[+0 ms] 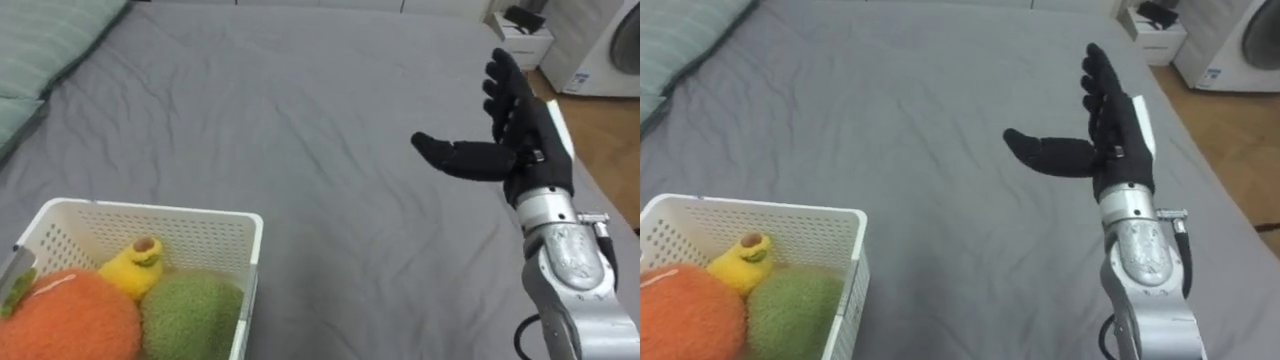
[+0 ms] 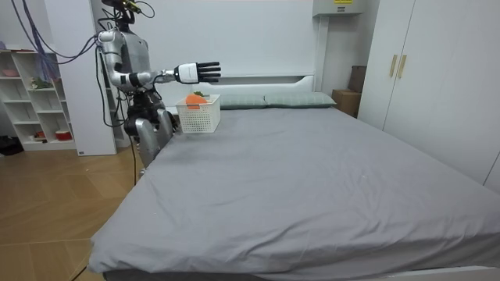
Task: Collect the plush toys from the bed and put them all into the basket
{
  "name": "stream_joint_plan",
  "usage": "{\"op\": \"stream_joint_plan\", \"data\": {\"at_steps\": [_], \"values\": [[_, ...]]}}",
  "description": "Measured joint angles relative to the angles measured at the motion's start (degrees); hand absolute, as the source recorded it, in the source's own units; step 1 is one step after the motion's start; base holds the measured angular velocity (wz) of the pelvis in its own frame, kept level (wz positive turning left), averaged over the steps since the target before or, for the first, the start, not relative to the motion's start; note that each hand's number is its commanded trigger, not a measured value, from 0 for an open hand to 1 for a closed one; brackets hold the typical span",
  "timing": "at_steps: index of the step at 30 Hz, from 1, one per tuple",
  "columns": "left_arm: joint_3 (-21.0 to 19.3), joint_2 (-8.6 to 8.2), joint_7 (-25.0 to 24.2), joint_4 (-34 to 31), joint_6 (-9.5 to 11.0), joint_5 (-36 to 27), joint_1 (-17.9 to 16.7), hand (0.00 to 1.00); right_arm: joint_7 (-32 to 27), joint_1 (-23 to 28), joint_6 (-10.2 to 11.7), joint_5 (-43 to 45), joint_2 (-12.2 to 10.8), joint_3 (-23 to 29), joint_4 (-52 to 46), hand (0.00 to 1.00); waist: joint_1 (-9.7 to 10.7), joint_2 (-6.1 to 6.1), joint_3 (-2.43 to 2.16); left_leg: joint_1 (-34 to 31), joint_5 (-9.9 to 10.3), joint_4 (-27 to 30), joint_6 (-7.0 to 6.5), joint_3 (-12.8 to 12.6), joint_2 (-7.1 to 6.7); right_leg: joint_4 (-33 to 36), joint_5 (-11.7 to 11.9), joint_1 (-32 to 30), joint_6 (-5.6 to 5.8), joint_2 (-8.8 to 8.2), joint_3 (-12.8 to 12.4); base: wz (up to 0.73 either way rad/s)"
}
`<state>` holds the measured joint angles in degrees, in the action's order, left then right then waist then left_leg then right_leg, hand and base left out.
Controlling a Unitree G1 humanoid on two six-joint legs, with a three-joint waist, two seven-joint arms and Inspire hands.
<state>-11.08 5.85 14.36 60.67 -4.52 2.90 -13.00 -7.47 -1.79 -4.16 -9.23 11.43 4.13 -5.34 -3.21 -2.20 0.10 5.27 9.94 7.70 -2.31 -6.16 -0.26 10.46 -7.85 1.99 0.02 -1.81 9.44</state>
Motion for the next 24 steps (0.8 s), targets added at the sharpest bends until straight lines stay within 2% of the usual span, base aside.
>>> {"op": "stream_joint_plan", "data": {"at_steps": [5, 8, 13, 15, 19, 24], "values": [[-0.1, 0.06, 0.4, 0.4, 0.0, -1.3, -0.5, 0.0, -3.8, 3.8, 1.7, -4.2, -0.1, 3.7, 0.6, 0.0, 1.9, -0.02, 0.11, 0.0, 0.0, -0.5, 0.05, -0.1, 0.18, -0.8, 0.2, -0.2, 0.04, 0.26, 0.0, 0.0], [-1.0, 0.08, 0.4, 0.8, 0.0, -1.2, -0.7, 0.0, -5.2, 7.4, 1.7, -7.0, -0.2, 5.8, 1.5, 0.0, 2.6, -0.01, 0.12, 0.0, 0.1, -0.6, 0.17, -0.4, 0.36, -0.9, 0.2, -0.1, -0.01, 0.28, -0.2, -0.04], [-1.2, 0.25, 0.3, 1.8, 0.0, -1.2, -1.3, 0.0, -8.2, 9.6, 1.8, -11.6, -0.3, 6.9, 5.0, 0.0, 3.1, 0.55, 0.28, 0.4, 0.3, -0.5, 0.43, -2.3, 0.82, -0.7, 0.4, -0.6, -0.38, 0.96, -1.8, -0.18], [-1.0, 0.31, 0.4, 1.8, 0.0, -1.6, -1.7, 0.0, -9.3, 9.9, 3.5, -14.9, -0.4, 6.9, 9.3, 0.0, 3.7, 0.49, 0.21, 0.4, 0.3, -0.2, 0.52, -2.8, 0.98, -0.7, 0.5, -0.9, -0.46, 0.97, -2.3, -0.1], [-1.1, 0.32, 0.4, 1.4, 0.0, -2.3, -2.9, 0.0, -12.1, 10.0, 4.0, -17.6, -0.7, 7.0, 18.5, 0.0, 5.0, 0.48, -0.03, 0.4, 0.3, 0.0, 0.54, -3.0, 1.04, -0.6, 0.5, -0.9, -0.48, 0.9, -2.9, -0.04], [-1.1, 0.07, 1.5, 1.3, 0.0, -2.4, -3.0, 0.0, -15.8, 10.8, 5.5, -17.5, -1.3, 7.3, 38.1, 0.0, 5.1, 0.49, -0.16, 0.6, 0.3, -0.1, 0.55, -3.1, 1.06, -0.7, 0.5, -0.7, -0.51, 1.06, -3.0, 0.0]]}}
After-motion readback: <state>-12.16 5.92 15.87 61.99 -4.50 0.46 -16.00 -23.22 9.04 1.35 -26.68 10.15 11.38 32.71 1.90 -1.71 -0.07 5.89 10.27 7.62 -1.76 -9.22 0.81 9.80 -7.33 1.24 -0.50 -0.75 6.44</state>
